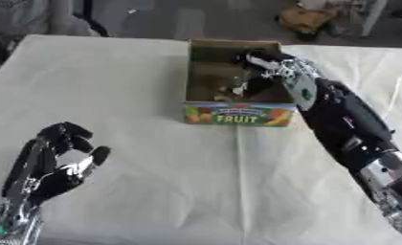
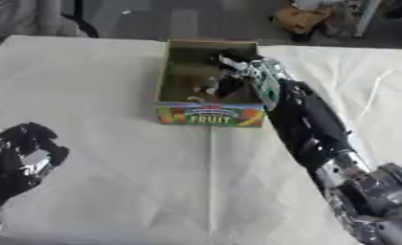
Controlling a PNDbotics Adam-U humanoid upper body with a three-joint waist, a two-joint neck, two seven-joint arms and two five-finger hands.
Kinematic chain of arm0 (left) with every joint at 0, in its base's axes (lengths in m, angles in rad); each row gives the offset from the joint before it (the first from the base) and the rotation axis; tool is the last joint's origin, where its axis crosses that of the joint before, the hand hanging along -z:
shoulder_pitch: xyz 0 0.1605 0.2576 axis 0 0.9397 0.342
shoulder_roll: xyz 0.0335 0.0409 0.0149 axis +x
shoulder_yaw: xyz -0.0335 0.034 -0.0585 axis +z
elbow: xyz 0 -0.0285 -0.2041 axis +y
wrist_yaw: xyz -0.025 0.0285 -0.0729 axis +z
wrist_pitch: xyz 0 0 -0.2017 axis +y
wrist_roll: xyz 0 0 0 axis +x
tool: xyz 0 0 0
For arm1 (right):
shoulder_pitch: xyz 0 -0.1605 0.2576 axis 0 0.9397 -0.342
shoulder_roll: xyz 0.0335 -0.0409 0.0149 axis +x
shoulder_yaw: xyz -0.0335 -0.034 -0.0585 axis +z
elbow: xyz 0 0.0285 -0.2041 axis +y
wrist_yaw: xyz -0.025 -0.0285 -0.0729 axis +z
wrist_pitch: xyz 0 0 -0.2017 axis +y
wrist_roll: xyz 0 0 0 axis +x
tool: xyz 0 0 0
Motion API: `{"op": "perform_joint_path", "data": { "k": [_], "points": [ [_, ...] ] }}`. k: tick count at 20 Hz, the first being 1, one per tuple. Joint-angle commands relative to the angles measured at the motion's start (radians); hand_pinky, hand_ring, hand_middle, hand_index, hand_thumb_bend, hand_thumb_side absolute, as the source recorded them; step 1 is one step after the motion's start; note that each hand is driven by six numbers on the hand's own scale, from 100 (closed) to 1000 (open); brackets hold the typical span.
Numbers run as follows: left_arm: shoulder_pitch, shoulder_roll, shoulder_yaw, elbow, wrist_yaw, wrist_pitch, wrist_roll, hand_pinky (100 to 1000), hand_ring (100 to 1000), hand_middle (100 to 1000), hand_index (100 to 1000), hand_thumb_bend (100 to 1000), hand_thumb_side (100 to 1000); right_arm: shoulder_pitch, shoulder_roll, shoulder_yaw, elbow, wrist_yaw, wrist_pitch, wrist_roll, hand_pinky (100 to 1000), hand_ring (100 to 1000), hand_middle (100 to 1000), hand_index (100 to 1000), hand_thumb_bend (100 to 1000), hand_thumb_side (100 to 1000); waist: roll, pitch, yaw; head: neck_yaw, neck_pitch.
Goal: Pick up objects on the table and place them in the box.
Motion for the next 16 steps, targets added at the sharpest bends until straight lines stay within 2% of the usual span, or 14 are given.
{"op": "perform_joint_path", "data": {
  "k": [1, 5, 8, 12, 16],
  "points": [
    [-0.009, 0.006, 0.0, -0.011, 0.005, -0.001, -0.002, 551, 497, 532, 580, 648, 368, -0.014, -0.013, 0.002, -0.007, -0.012, -0.025, 0.027, 792, 810, 826, 903, 301, 453, 0.0, -0.017, -0.002, 0.001, 0.006],
    [-0.008, 0.008, 0.004, -0.011, 0.003, -0.001, 0.001, 551, 497, 532, 581, 648, 368, -0.011, -0.032, 0.002, -0.037, -0.111, -0.038, 0.061, 785, 798, 818, 898, 259, 450, -0.003, -0.017, -0.007, 0.006, 0.006],
    [-0.007, 0.009, 0.006, -0.01, 0.003, -0.001, 0.004, 551, 497, 532, 580, 649, 368, -0.012, -0.061, 0.012, -0.1, -0.172, -0.033, 0.082, 782, 793, 802, 886, 226, 400, -0.006, -0.018, -0.012, 0.011, 0.006],
    [-0.004, 0.014, 0.011, -0.01, 0.0, -0.001, 0.008, 551, 497, 531, 580, 648, 368, 0.004, -0.118, 0.03, -0.232, -0.255, -0.033, 0.091, 778, 785, 785, 859, 166, 310, -0.011, -0.017, -0.024, 0.024, 0.006],
    [-0.001, 0.018, 0.018, -0.009, -0.002, -0.001, 0.016, 551, 496, 531, 580, 649, 368, 0.059, -0.195, 0.032, -0.396, -0.351, -0.021, 0.073, 762, 762, 761, 834, 100, 236, -0.017, -0.016, -0.039, 0.04, 0.006]
  ]
}}
